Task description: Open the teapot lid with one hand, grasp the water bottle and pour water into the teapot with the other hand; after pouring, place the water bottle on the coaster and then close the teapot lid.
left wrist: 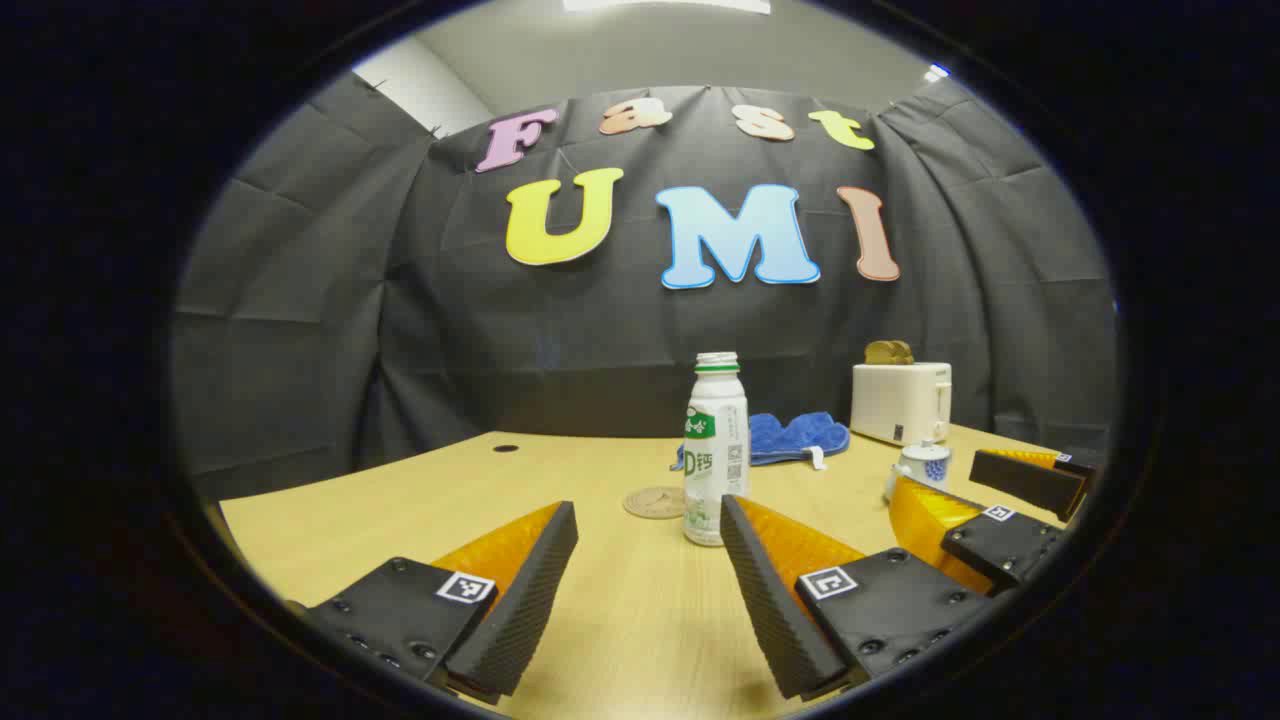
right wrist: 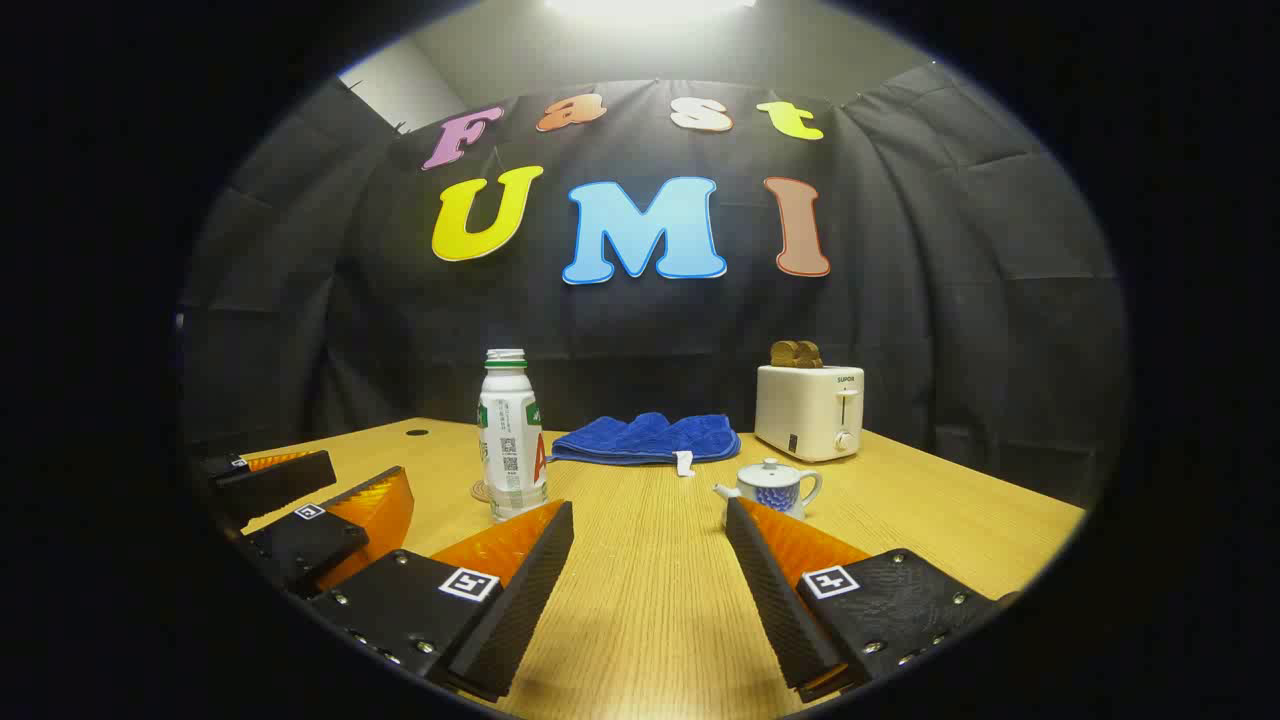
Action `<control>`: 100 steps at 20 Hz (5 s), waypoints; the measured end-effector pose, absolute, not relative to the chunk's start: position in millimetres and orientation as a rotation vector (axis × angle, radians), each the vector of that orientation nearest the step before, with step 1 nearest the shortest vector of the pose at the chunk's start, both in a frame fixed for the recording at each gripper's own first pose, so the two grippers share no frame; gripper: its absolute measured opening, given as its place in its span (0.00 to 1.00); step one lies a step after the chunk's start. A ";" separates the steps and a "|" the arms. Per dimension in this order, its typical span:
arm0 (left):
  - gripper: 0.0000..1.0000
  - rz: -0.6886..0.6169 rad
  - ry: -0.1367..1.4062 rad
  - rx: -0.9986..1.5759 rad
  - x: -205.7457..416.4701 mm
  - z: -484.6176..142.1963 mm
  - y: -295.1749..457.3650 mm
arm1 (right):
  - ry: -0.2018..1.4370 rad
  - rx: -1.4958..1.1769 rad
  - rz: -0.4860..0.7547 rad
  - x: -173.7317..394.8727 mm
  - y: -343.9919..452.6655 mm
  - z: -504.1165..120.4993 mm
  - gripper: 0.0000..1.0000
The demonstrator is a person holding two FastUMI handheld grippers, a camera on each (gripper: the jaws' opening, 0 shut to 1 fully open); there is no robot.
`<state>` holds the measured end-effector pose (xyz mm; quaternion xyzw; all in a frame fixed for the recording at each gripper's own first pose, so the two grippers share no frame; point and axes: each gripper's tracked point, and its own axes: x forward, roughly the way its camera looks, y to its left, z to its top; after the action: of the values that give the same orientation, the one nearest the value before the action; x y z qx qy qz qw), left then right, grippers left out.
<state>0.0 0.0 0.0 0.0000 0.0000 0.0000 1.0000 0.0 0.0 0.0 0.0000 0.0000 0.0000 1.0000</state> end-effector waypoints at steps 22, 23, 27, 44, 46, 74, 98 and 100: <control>0.95 -0.059 -0.008 -0.004 3.2 0.1 -8.9 | -0.001 0.014 -0.461 -8.2 -61.8 1.6 0.96; 1.00 -0.076 -0.008 -0.005 3.7 1.1 -12.7 | 0.003 0.007 -0.321 1.2 -41.9 -0.3 0.96; 1.00 -0.102 -0.008 -0.003 4.0 1.5 -15.2 | -0.003 0.000 0.049 7.6 -14.4 1.5 0.96; 1.00 -0.138 -0.007 -0.010 81.8 25.1 -27.8 | 0.150 0.050 -0.038 128.9 -108.2 1.4 0.90; 1.00 -0.136 -0.013 -0.005 93.7 24.8 -29.2 | 0.174 0.089 -0.026 140.6 -108.5 -2.7 0.75; 0.97 -0.238 0.013 0.088 135.4 -0.9 -67.5 | 0.004 -0.017 0.094 108.0 -81.3 34.7 0.02; 0.79 -0.312 -0.021 0.553 165.1 16.2 -122.4 | -0.109 0.005 0.277 -100.3 -60.7 23.9 0.02; 0.79 -0.328 -0.027 0.622 164.9 16.1 -135.8 | -0.101 0.008 0.264 -105.0 -71.3 18.7 0.02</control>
<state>164.9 -135.8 16.1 0.3047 -0.0133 -0.1607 0.9387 -105.0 -71.3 18.7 0.0040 -0.0505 0.1314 0.9900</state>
